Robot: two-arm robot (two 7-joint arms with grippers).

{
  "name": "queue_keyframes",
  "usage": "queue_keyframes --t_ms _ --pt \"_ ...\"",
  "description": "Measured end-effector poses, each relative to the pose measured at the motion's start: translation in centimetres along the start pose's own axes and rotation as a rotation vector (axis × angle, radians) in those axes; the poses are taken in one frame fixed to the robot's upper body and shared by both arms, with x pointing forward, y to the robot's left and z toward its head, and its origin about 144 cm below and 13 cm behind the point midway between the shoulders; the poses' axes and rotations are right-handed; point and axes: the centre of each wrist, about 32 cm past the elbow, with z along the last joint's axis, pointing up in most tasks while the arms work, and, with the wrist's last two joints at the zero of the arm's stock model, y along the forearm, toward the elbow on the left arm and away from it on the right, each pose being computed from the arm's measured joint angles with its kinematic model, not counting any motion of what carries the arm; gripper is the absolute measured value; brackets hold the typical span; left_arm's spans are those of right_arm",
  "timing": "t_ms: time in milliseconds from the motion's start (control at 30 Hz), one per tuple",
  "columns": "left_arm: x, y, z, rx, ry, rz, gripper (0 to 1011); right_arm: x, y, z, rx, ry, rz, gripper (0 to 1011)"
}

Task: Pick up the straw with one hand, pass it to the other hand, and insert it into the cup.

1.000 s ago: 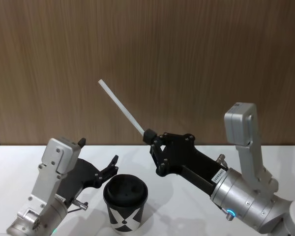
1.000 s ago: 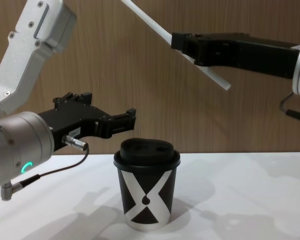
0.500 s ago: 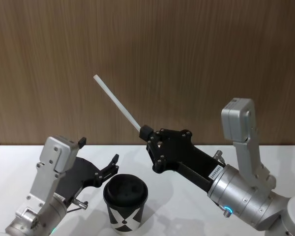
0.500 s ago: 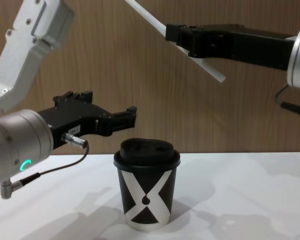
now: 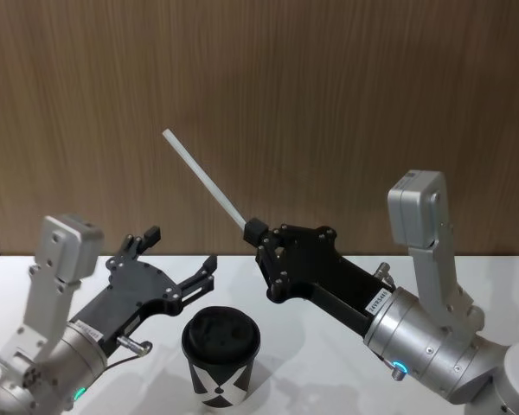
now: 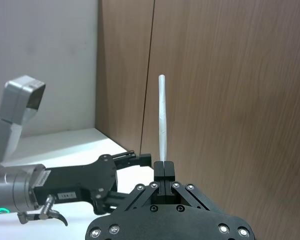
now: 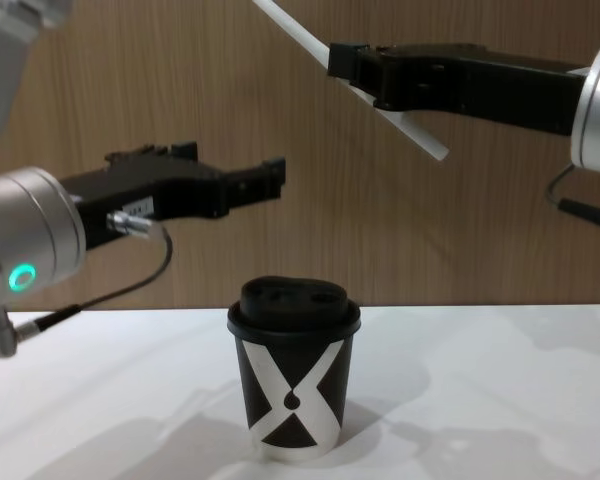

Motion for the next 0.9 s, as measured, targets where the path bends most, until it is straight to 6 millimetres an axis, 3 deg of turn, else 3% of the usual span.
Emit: queue_keyframes --t_ms 333,900 --pt "1.3 0.5 1.6 -0.059 0.154 -0.099 1003 0.0 0.0 0.0 0.001 0.0 0.0 2" --pt "2.8 1.3 2.5 -0.152 0.372 -0.227 1003 0.0 0.1 0.1 0.002 0.0 0.0 2"
